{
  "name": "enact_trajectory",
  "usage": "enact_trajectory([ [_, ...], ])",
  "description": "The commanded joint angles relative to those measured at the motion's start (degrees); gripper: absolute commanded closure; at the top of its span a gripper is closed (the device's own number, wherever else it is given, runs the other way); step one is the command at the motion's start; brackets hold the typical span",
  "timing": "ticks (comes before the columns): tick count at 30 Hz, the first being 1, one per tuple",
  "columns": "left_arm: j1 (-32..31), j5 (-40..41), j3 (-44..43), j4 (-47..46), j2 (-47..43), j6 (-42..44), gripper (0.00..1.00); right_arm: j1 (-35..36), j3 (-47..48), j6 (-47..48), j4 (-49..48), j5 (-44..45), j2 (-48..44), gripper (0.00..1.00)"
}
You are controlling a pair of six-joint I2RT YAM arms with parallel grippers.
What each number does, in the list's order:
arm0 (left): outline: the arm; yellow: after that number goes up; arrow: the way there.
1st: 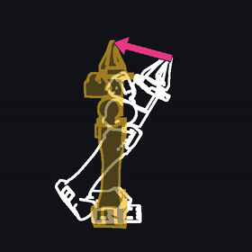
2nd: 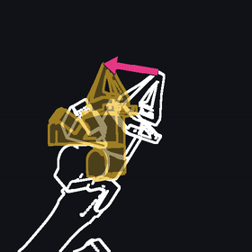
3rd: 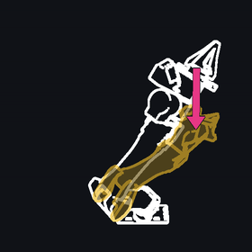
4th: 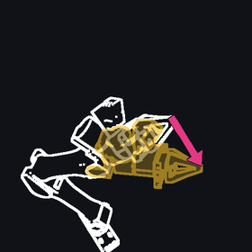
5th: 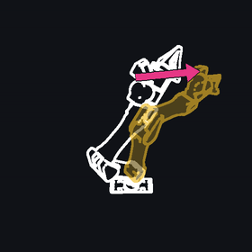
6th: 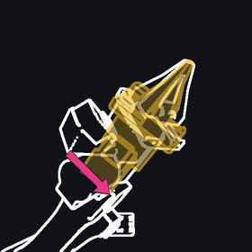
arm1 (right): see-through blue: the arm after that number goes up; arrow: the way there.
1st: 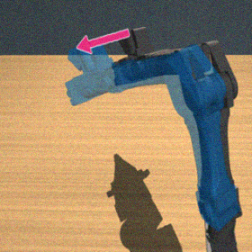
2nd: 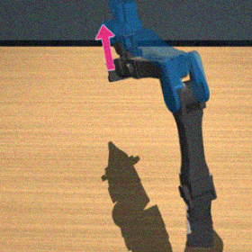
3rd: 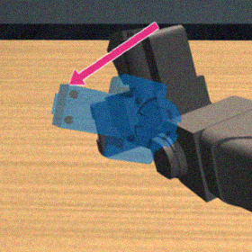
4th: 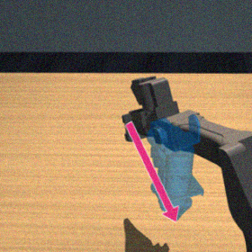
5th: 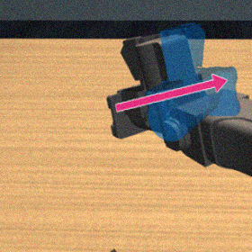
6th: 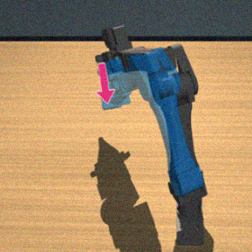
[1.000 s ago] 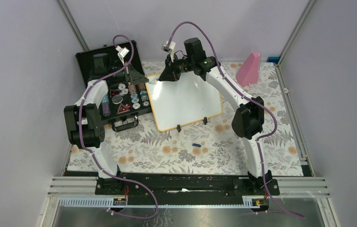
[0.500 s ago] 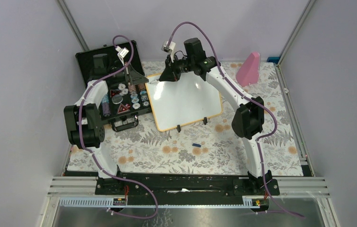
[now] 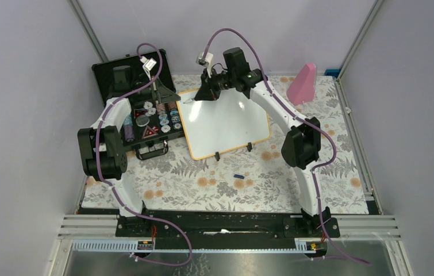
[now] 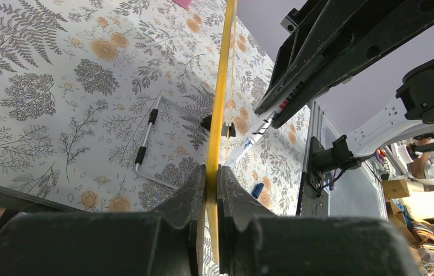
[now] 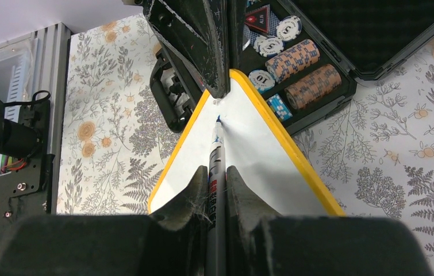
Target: Write a sentence on the whiteboard
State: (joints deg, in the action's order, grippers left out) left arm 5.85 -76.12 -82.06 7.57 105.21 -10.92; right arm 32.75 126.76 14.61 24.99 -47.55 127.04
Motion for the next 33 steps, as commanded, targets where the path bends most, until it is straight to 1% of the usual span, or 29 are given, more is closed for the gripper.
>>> enact_trajectory([
  [1, 0.0, -0.9, 0.1, -1.7, -0.3, 0.5, 1.00, 0.6, -1.1, 1.4, -0.1, -0.2, -0.9, 1.00],
  [14, 0.0, -0.9, 0.1, -1.7, -0.3, 0.5, 1.00, 0.5, -7.6, 2.8, -0.4, -0.9, -3.6, 1.00],
  [19, 0.1, -0.8, 0.1, -1.7, -0.3, 0.5, 1.00, 0.5, -10.9, 2.5, -2.5, -0.8, -5.4, 1.00],
  [27, 0.0, -0.8, 0.3, -1.7, -0.3, 0.5, 1.00, 0.5, -9.9, 2.3, -2.3, 0.0, -5.2, 1.00],
  [33, 0.0, -0.8, 0.1, -1.7, -0.5, 0.5, 1.00, -0.9, -10.1, 1.9, -2.3, -0.5, -5.9, 1.00],
])
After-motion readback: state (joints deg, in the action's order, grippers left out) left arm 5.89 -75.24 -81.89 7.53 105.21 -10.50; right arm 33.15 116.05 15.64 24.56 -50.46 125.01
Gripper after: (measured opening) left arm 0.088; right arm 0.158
